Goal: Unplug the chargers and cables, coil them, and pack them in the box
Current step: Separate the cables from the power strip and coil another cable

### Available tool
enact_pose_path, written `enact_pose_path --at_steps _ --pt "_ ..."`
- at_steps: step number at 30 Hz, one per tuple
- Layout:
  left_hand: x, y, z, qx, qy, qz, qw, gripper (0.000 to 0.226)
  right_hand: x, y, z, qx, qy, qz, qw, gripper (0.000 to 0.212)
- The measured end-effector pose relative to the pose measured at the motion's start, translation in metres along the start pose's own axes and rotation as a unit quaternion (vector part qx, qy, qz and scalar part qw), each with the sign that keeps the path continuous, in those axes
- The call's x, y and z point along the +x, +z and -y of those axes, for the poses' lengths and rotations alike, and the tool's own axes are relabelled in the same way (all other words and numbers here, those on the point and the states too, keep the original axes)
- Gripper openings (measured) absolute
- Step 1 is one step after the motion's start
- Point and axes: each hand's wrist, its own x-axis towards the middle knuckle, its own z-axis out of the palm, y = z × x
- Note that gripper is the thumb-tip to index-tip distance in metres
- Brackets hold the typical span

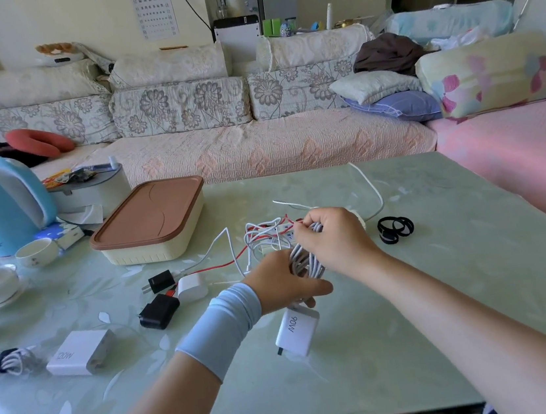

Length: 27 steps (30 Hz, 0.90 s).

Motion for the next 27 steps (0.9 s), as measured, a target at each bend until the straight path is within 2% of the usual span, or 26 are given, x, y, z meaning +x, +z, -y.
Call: enact_pose_path --at_steps 2,5,7,8,9,10,12,13,16,18,20,24,27 --pt "0.002 0.002 0.002 0.023 -0.011 -0.019 0.999 0.026 0.002 -0.001 -0.002 0.01 0.01 0.018 1.0 0.032" --pt "0.003 0.003 0.003 -0.028 -0.048 -0.006 0.998 0.027 0.001 -0.007 -0.001 0.054 0.014 0.079 0.995 0.023" --pt "0.003 -0.001 0.003 -0.048 -0.058 0.011 0.997 0.022 0.007 -0.016 -0.007 0.116 0.063 0.116 0.985 0.03" --pt "0.003 -0.004 0.004 -0.048 -0.058 0.012 0.997 0.021 0.012 -0.021 -0.013 0.112 0.087 0.115 0.983 0.033" --pt "0.003 -0.006 0.005 -0.053 -0.058 0.01 0.997 0.022 0.016 -0.027 -0.022 0.059 0.096 0.106 0.988 0.031" --pt "0.002 -0.008 0.007 -0.063 -0.059 0.008 0.996 0.023 0.02 -0.032 -0.033 -0.039 0.085 0.096 0.991 0.028" --pt "0.002 -0.01 0.01 -0.099 -0.063 0.003 0.993 0.021 0.021 -0.038 -0.051 -0.211 0.055 0.116 0.969 0.026" --pt "0.002 -0.01 0.011 -0.125 -0.066 0.0 0.99 0.02 0.02 -0.039 -0.058 -0.254 0.045 0.145 0.955 0.026" --pt "0.002 -0.009 0.012 -0.216 -0.07 -0.002 0.974 0.014 0.015 -0.032 -0.07 -0.31 0.056 0.239 0.919 0.025" --pt "0.002 -0.01 0.012 -0.262 -0.071 -0.004 0.962 0.012 0.016 -0.027 -0.078 -0.349 0.054 0.257 0.9 0.039" --pt "0.002 -0.012 0.013 -0.285 -0.074 -0.005 0.956 0.012 0.018 -0.021 -0.084 -0.379 0.057 0.26 0.886 0.041" --pt "0.001 -0.014 0.013 -0.311 -0.082 -0.008 0.947 0.009 0.021 -0.009 -0.082 -0.34 0.048 0.217 0.914 0.028" --pt "0.0 -0.016 0.011 -0.317 -0.071 -0.008 0.946 0.006 0.022 -0.012 -0.064 -0.27 0.007 0.115 0.956 0.015"
